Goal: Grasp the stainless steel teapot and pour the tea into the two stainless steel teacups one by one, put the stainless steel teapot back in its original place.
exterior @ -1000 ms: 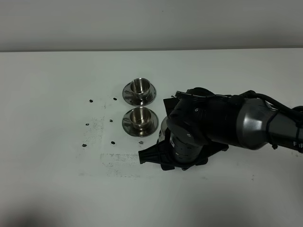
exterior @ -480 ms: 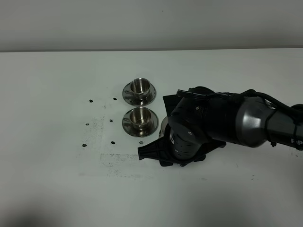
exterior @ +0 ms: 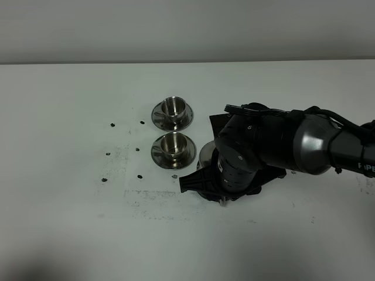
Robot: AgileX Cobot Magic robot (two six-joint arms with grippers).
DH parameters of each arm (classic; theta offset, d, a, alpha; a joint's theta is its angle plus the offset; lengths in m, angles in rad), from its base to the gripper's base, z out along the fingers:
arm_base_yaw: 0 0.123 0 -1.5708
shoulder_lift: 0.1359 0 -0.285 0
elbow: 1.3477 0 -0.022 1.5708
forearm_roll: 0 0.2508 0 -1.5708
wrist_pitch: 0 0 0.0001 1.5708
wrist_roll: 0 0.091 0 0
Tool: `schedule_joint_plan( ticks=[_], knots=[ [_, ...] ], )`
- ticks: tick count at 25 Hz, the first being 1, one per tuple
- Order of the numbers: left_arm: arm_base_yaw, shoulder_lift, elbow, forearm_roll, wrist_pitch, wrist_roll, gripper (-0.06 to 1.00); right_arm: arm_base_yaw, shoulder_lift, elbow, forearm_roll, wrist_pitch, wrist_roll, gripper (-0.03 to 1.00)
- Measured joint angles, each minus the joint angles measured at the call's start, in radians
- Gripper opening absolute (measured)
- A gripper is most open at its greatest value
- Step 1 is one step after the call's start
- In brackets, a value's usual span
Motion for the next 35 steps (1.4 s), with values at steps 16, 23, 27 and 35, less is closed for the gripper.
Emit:
schedule_joint_plan(
  ticks=[16, 23, 27, 35],
  knots=[
    [0.000, 0.000, 0.000, 0.000, 0.000, 0.000, 0.52, -0.022, 0.010, -0.001, -0.006, -0.048, -0.029, 0.43],
    [0.000, 0.000, 0.000, 0.000, 0.000, 0.000, 0.52, -0.031, 0.010, -0.001, -0.010, -0.065, -0.035, 0.43],
    [0.000, 0.000, 0.000, 0.000, 0.000, 0.000, 0.52, -0.031, 0.010, -0.001, -0.010, -0.072, -0.038, 0.43],
    [0.000, 0.000, 0.000, 0.000, 0.000, 0.000, 0.52, -0.031, 0.010, -0.001, -0.011, -0.082, -0.046, 0.43]
  ],
)
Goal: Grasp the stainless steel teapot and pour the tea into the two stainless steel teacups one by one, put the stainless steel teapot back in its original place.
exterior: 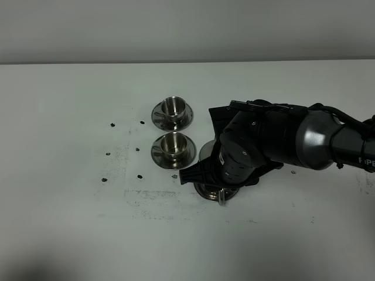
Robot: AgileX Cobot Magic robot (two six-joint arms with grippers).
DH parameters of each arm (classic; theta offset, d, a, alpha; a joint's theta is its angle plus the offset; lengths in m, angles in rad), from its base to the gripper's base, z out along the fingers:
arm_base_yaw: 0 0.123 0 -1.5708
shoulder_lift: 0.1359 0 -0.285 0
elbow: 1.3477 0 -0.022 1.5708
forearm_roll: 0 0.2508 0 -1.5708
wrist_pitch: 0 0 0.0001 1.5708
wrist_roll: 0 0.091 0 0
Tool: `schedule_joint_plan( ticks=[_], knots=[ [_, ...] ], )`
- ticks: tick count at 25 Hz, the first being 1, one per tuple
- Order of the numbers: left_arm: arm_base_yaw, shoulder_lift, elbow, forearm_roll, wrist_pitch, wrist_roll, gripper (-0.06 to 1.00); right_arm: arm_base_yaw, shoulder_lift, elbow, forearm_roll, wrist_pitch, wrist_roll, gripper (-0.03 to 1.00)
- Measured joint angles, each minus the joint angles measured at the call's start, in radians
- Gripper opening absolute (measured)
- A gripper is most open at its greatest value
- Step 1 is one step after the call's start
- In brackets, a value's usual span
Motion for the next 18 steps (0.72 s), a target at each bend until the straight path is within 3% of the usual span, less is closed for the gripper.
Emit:
schedule_joint_plan(
  ticks=[18],
  knots=[
    [0.000, 0.000, 0.000, 0.000, 0.000, 0.000, 0.52, 0.000, 0.000, 0.000, -0.001, -0.002, -0.026, 0.42]
  ],
)
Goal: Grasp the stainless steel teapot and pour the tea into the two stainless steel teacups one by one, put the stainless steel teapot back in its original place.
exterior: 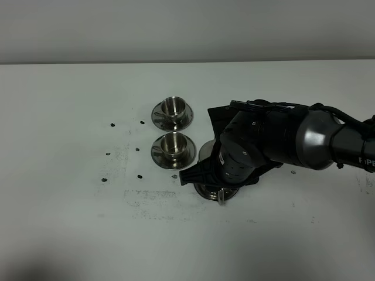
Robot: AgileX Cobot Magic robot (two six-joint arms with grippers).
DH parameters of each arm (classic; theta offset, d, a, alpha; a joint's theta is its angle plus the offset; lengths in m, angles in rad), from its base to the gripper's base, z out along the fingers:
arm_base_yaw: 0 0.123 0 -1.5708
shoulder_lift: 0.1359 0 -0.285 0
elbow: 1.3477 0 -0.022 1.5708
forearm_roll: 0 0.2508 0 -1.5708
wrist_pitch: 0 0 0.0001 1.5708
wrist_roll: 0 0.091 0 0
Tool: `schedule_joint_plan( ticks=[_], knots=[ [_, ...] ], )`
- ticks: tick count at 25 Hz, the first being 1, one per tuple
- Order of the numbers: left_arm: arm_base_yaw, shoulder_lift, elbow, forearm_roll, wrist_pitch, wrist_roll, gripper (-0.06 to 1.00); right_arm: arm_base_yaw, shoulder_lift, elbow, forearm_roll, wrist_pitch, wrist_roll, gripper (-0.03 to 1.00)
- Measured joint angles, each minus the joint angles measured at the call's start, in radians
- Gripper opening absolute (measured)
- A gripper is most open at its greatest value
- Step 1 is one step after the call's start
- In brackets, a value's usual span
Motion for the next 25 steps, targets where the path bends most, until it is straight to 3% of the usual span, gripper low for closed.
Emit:
schedule_joint_plan(
  ticks=[25],
  knots=[
    [0.000, 0.000, 0.000, 0.000, 0.000, 0.000, 0.52, 0.000, 0.035, 0.000, -0.006, 0.020, -0.026, 0.40]
  ],
)
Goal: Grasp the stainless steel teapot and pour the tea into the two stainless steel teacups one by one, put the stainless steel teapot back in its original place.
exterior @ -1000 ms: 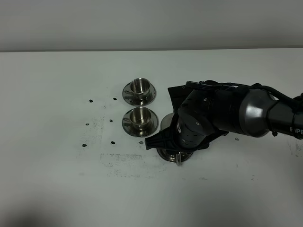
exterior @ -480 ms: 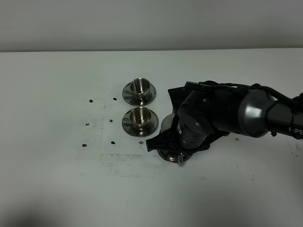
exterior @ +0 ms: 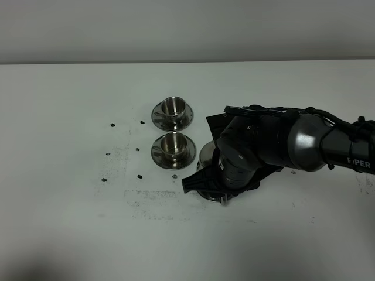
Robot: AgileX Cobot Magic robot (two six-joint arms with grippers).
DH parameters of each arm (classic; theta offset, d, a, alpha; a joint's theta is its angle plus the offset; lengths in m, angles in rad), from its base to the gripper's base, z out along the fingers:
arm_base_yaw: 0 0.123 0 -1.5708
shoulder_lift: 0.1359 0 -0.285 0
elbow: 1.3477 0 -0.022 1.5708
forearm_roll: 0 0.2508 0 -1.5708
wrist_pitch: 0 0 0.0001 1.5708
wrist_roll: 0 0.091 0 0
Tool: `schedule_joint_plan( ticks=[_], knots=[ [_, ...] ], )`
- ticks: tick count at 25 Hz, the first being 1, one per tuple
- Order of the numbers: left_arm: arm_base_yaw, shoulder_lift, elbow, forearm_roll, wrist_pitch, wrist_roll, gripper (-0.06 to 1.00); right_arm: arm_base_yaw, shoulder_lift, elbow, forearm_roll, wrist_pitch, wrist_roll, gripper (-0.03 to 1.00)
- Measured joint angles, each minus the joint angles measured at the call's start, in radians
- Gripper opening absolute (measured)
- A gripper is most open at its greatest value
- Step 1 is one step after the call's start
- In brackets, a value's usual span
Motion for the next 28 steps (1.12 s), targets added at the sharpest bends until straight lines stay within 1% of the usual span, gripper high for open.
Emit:
schedule_joint_plan(
  ticks=[18, 24, 26, 28],
  knots=[
    [0.000, 0.000, 0.000, 0.000, 0.000, 0.000, 0.52, 0.000, -0.011, 0.000, -0.017, 0.008, -0.011, 0.40],
    [0.000, 0.000, 0.000, 0.000, 0.000, 0.000, 0.52, 0.000, -0.011, 0.000, -0.018, -0.004, -0.021, 0.40],
    [0.000, 0.000, 0.000, 0.000, 0.000, 0.000, 0.52, 0.000, -0.011, 0.000, -0.018, -0.004, -0.024, 0.38],
    [0.000, 0.000, 0.000, 0.000, 0.000, 0.000, 0.52, 0.000, -0.011, 0.000, -0.018, -0.004, -0.027, 0.34]
  ],
)
